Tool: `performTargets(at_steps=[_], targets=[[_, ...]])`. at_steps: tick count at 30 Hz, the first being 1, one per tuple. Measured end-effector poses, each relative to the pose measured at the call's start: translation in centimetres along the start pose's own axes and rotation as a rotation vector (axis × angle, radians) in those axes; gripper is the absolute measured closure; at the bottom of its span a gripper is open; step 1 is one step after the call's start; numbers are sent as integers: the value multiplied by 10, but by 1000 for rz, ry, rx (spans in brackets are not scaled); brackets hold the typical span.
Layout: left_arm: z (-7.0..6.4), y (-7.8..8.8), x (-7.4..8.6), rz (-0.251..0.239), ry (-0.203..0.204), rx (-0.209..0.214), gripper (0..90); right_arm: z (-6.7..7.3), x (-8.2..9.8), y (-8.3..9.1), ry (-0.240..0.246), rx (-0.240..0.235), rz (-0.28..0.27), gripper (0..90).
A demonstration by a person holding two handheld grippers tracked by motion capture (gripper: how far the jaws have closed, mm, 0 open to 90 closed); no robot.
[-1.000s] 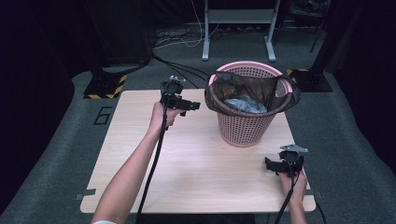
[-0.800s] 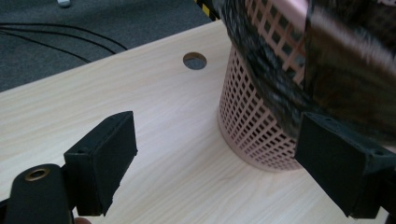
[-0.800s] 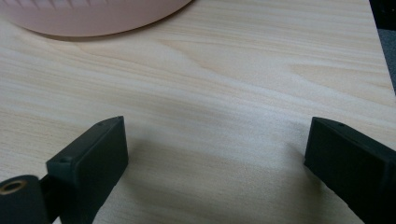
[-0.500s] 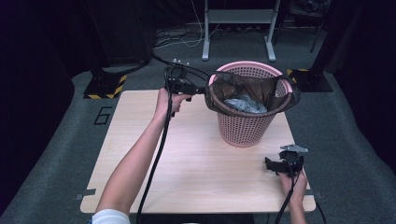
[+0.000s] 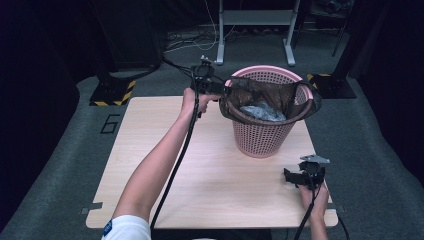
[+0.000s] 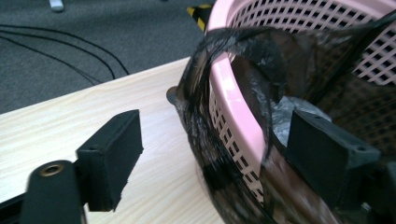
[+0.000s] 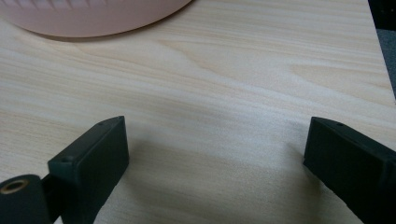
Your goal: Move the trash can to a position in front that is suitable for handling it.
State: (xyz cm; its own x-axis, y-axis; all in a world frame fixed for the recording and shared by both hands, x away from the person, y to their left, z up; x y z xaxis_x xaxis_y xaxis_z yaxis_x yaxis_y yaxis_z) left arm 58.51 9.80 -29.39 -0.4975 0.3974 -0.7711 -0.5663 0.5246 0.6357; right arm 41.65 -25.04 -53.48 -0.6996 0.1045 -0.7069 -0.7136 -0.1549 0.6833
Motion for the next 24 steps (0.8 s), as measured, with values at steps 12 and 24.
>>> performTargets(at_steps=[12,24], targets=[[-18,-26,0,25,-28,-3,562,0,0,0,2,1,-2,63],[-15,-16,5,1,0,-43,675,-1,0,0,3,3,-3,65]])
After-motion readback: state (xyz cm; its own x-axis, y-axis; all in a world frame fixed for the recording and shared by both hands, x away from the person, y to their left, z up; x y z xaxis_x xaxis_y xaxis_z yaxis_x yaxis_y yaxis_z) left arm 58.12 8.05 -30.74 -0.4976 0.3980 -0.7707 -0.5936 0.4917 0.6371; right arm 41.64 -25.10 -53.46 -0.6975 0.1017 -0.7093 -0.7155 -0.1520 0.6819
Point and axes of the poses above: each handheld gripper's, and its own axes: y roughly backward along the jaws, x roughly out of its underside, z roughly to its left, the point moved 1 cm from there along -y, roughly forward along the jaws, and after that the axes turned 13 degrees about -y, right-handed, at the moved point
